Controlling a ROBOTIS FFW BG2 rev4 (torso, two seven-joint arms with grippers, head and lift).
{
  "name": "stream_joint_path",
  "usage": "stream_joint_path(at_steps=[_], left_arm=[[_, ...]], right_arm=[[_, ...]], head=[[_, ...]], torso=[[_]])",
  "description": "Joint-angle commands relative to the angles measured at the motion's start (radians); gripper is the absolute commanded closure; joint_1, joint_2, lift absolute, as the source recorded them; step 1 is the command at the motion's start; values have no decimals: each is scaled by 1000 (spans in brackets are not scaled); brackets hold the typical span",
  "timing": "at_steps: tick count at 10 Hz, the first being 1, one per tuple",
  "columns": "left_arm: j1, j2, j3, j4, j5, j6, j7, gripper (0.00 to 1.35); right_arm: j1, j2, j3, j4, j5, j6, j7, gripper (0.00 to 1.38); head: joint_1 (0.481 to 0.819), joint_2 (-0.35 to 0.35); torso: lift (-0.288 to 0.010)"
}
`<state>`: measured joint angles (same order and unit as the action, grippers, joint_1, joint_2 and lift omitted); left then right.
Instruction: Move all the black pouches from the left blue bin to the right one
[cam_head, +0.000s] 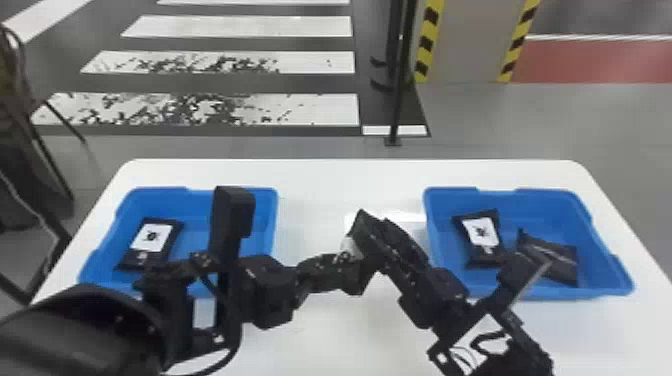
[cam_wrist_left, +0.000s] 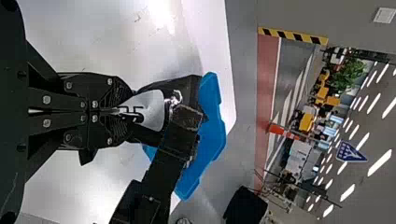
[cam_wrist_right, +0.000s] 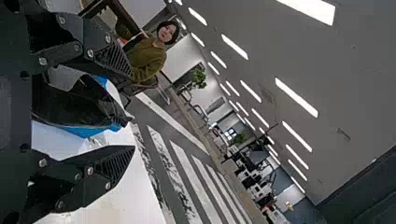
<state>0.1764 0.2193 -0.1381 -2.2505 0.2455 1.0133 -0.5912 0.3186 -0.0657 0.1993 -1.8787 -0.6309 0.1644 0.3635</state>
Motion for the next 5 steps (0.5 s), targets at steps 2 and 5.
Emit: stream_joint_path(at_steps=[2,5], left_arm=[[-5,0,-3,1,8,-2,1,1204],[0,-2,-1,38,60,-41,16,645]], right_arm=[[-7,4,0,12,-27,0,0,1274],[-7,4,-2,10,-43,0,2,1273]], head=[[695,7],[695,5]], torso=[[-140],[-140]])
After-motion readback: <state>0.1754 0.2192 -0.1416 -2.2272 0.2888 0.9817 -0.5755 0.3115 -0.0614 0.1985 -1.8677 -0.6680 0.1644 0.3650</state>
